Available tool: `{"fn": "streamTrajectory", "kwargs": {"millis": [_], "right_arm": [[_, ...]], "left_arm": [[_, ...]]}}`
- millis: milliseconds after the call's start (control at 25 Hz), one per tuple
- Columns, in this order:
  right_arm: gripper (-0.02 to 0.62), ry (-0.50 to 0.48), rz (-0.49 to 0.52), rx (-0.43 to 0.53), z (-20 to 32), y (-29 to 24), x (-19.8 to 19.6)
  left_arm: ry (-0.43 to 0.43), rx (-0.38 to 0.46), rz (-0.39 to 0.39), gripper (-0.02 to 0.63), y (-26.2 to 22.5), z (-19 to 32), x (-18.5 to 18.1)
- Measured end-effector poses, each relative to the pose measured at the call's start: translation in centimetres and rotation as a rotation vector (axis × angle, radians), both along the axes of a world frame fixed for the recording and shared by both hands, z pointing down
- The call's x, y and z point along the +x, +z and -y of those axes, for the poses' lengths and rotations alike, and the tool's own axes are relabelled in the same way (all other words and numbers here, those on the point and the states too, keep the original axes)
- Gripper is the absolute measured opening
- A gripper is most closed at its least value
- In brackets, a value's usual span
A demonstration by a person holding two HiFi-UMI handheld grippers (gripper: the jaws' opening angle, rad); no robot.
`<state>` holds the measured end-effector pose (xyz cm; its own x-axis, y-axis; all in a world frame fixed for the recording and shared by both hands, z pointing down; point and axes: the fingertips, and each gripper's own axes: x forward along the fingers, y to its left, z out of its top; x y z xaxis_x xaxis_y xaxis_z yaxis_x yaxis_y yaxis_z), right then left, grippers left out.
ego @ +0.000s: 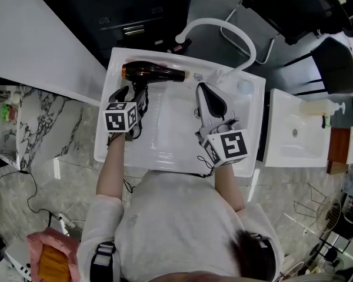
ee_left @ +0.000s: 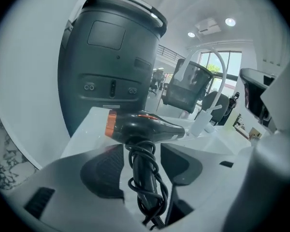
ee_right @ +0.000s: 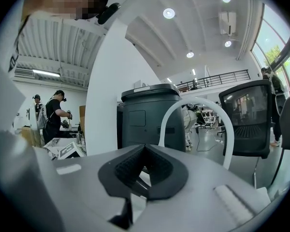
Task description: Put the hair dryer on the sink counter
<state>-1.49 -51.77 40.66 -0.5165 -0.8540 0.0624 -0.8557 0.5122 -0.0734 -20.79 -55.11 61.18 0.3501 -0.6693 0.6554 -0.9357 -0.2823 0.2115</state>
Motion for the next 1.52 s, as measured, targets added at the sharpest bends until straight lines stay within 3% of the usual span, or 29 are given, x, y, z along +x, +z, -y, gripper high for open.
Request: {"fn": "streamTrajectory", "kwargs": {"millis": [200,280,1000,1520], "right_arm": [[0.011,-0.016,0.003,0.022,-1.7,-1.0,-1.0],[0.011,-0.02,0.004,0.029,-2.5,-1.3,-1.3],[0.011,-0.045,0.006,0.11,-10.3,-4.5,-3.2],[0.011,-0.002,-0.011,0.171,-16.1,-7.2,-2.5]], "left_arm": [[-0.049,0.119,0.044,0.043,-3.7,-1.7,-1.7],[-0.064,0.165,0.037,0.011,-5.3,-2.6,-2.1],[-0.096,0.563,-0.049,0.008,-21.0,-13.1,-3.4],[-0.154,0.737,-0.066,0.008,-28.5,-21.3,-5.3]]}}
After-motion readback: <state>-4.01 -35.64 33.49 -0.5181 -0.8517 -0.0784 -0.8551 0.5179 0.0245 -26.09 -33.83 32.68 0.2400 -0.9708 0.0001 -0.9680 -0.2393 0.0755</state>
